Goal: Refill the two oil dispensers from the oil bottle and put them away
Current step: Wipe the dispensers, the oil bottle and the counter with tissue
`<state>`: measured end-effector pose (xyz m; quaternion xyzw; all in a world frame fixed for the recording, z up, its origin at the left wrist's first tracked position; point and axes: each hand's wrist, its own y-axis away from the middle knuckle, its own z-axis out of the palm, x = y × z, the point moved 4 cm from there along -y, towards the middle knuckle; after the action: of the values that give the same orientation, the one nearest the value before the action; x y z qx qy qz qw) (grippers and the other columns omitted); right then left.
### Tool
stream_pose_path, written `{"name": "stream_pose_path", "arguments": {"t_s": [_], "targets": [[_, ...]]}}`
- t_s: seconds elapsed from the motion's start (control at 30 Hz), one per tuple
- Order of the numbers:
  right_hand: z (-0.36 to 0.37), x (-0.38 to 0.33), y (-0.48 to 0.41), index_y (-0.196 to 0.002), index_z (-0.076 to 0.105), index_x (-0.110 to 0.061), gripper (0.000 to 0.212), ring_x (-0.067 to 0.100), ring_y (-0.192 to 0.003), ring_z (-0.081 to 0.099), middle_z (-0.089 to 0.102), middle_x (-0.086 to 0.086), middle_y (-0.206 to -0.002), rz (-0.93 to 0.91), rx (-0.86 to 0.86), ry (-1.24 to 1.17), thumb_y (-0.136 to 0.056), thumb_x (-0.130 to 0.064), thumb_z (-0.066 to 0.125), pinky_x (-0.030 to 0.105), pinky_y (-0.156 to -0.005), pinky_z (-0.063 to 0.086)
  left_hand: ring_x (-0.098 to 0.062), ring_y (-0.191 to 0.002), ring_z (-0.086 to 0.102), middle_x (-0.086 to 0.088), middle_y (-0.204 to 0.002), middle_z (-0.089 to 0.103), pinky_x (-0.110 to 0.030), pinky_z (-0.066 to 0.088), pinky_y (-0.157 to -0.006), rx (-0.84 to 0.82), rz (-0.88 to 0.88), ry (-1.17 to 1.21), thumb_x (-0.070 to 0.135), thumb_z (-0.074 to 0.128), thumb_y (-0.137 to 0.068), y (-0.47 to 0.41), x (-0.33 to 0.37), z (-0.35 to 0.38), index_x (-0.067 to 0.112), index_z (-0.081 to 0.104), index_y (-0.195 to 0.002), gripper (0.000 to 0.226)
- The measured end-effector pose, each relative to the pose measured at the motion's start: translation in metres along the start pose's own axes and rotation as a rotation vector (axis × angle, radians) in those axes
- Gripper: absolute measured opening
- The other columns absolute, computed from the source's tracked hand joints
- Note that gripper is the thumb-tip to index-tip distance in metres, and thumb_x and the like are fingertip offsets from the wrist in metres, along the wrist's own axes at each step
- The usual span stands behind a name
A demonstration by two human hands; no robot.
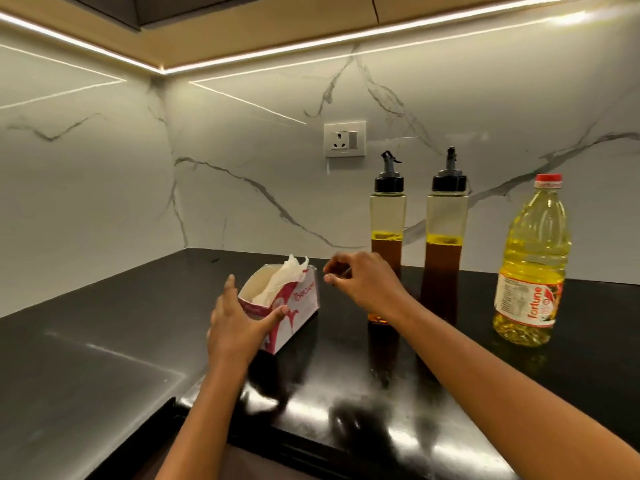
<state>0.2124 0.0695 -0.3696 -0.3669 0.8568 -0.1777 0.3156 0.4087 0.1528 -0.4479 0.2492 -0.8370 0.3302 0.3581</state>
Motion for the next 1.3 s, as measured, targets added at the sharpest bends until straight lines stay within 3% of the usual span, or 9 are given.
{"name": "stream_pose_path", "arguments": {"t_s": [0.13, 0.3, 0.43, 0.67, 0.83, 1.0, 1.1, 1.17, 1.3], "targets": [[0.022, -0.016, -0.043, -0.114, 0.062, -0.018, 0.025, 0.015, -0.095, 0.061, 0.065, 0.002, -0.109, -0.118, -0.092, 0.133, -0.090, -0.019, 0.061, 0.028, -0.081, 0.053, -0.026, -0.116, 0.057, -0.005, -0.131, 0.058, -0.054, 0.048, -0.096, -0.026, -0.023, 0.020, 0.065, 0.076, -0.061, -0.008, -0.013, 0.005, 0.025, 0.035, -0.141, 0.098], [0.044, -0.035, -0.074, -0.132, 0.049, -0.029, 0.047, 0.019, -0.117, 0.047, 0.045, 0.000, -0.131, -0.415, -0.305, 0.490, -0.088, -0.022, 0.063, 0.033, -0.088, 0.050, -0.024, -0.115, 0.058, -0.001, -0.129, 0.059, -0.055, 0.046, -0.097, -0.015, -0.002, -0.045, 0.061, 0.074, -0.068, -0.008, -0.016, 0.000, 0.026, 0.037, -0.140, 0.088], [0.054, -0.045, -0.087, -0.120, 0.061, -0.026, 0.032, 0.017, -0.113, 0.050, 0.049, 0.000, -0.126, -0.476, -0.369, 0.511, -0.088, -0.024, 0.063, 0.027, -0.086, 0.046, -0.024, -0.118, 0.056, 0.000, -0.131, 0.058, -0.055, 0.045, -0.098, -0.037, -0.005, -0.046, 0.067, 0.072, -0.065, -0.009, -0.020, -0.004, 0.028, 0.036, -0.141, 0.093], [0.053, -0.061, -0.112, -0.110, 0.068, -0.016, 0.021, 0.009, -0.093, 0.047, 0.063, 0.001, -0.113, -0.402, -0.355, 0.373, -0.090, -0.020, 0.061, 0.024, -0.085, 0.043, -0.024, -0.113, 0.059, 0.002, -0.127, 0.060, -0.057, 0.048, -0.095, -0.048, 0.001, -0.055, 0.069, 0.072, -0.063, -0.010, -0.027, -0.008, 0.030, 0.035, -0.140, 0.093], [0.038, -0.072, -0.124, -0.108, 0.068, -0.012, 0.020, 0.010, -0.083, 0.054, 0.068, 0.003, -0.107, -0.336, -0.167, 0.199, -0.090, -0.016, 0.061, 0.021, -0.080, 0.043, -0.024, -0.113, 0.059, 0.003, -0.123, 0.062, -0.057, 0.045, -0.098, -0.029, -0.001, -0.071, 0.067, 0.072, -0.065, -0.009, -0.025, -0.010, 0.030, 0.037, -0.139, 0.090], [0.027, -0.079, -0.133, -0.101, 0.071, -0.016, 0.017, 0.019, -0.075, 0.065, 0.070, 0.004, -0.094, -0.251, 0.001, 0.092, -0.088, -0.017, 0.061, 0.033, -0.077, 0.055, -0.025, -0.118, 0.058, 0.003, -0.127, 0.061, -0.057, 0.041, -0.102, -0.023, -0.016, -0.118, 0.069, 0.069, -0.066, -0.010, -0.022, -0.012, 0.027, 0.034, -0.143, 0.095], [0.029, -0.082, -0.134, -0.100, 0.070, -0.016, 0.015, 0.018, -0.071, 0.066, 0.069, 0.001, -0.087, -0.197, -0.109, 0.124, -0.087, -0.018, 0.062, 0.033, -0.073, 0.057, -0.026, -0.118, 0.058, 0.002, -0.127, 0.061, -0.056, 0.041, -0.101, -0.020, -0.012, -0.143, 0.070, 0.067, -0.067, -0.011, -0.021, -0.013, 0.025, 0.036, -0.141, 0.093], [0.025, -0.083, -0.135, -0.098, 0.071, -0.018, 0.017, 0.017, -0.073, 0.062, 0.070, 0.002, -0.090, -0.184, -0.036, 0.137, -0.087, -0.018, 0.058, 0.033, -0.074, 0.055, -0.027, -0.120, 0.056, 0.001, -0.129, 0.060, -0.056, 0.039, -0.104, -0.028, -0.009, -0.161, 0.070, 0.067, -0.068, -0.011, -0.018, -0.015, 0.025, 0.034, -0.143, 0.093], [0.025, -0.087, -0.133, -0.096, 0.071, -0.018, 0.017, 0.018, -0.075, 0.064, 0.069, 0.001, -0.089, -0.162, -0.095, 0.167, -0.086, -0.019, 0.057, 0.033, -0.074, 0.056, -0.028, -0.122, 0.055, -0.001, -0.131, 0.060, -0.057, 0.035, -0.104, -0.029, -0.022, -0.174, 0.072, 0.066, -0.066, -0.017, -0.018, -0.017, 0.023, 0.035, -0.141, 0.094]]}}
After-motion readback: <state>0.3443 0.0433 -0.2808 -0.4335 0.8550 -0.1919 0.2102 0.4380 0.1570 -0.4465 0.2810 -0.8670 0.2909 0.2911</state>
